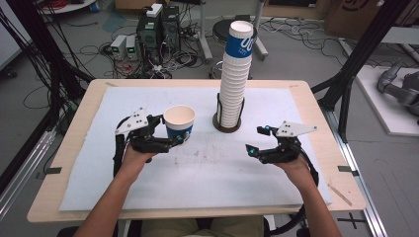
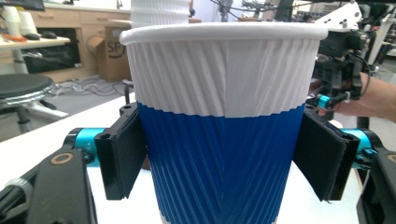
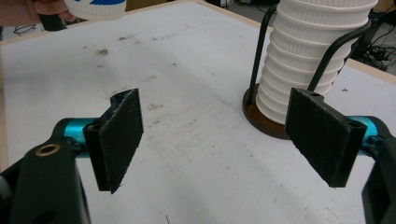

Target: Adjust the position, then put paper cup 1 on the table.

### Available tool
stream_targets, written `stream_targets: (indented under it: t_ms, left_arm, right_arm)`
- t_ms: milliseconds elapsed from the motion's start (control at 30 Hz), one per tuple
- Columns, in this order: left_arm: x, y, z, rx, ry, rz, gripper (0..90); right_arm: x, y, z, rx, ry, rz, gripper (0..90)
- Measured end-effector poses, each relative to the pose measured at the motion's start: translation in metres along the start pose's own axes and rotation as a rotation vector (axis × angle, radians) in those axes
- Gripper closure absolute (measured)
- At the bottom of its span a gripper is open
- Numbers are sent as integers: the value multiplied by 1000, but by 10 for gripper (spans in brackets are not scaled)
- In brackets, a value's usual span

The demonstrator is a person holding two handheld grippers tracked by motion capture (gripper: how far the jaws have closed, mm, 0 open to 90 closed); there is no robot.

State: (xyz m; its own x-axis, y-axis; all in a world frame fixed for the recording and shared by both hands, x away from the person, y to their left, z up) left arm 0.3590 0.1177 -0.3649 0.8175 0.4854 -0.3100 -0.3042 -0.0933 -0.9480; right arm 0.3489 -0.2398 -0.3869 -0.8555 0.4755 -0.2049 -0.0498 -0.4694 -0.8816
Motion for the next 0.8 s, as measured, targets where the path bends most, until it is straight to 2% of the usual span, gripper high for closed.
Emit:
stream_targets:
  t_ms: [100,200,300,533,600,800]
  left_arm:
    - [4,-5,4,-23,-13,-2,242]
    - [10,-9,10,-61,-8,-20,241]
    - [18,-13,14,-62,-22,-27,241]
    - [41,-21,30,-113,-41,-15,241]
    - [49,-24,35,-127,-53,-27,240]
    - [68,-25,46,-140,-109,-14,239]
  right_arm:
    - [1,0,3,-5,5,3,200]
    - [0,2,4,-2,11,-3,200]
    - [0,2,3,1,12,-3,200]
    - [-1,2,0,7,18,-5,201]
    - [-1,2,1,4,23,0,200]
    - [-1,4,3,-2,22,-6,200]
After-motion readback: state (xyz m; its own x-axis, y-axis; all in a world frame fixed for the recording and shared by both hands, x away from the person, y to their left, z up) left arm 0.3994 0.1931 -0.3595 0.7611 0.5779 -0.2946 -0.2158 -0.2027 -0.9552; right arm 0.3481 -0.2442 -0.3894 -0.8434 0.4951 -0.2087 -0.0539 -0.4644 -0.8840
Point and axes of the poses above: each handheld gripper's, and its own axes: z roughly backward along the jaws, y roughly out of its underside, x roughly to its left, the point moved 4 cm from there along -z, roughly forward along the jaws, and after that the axes turned 14 degrees about z, right-handed, at the moved point
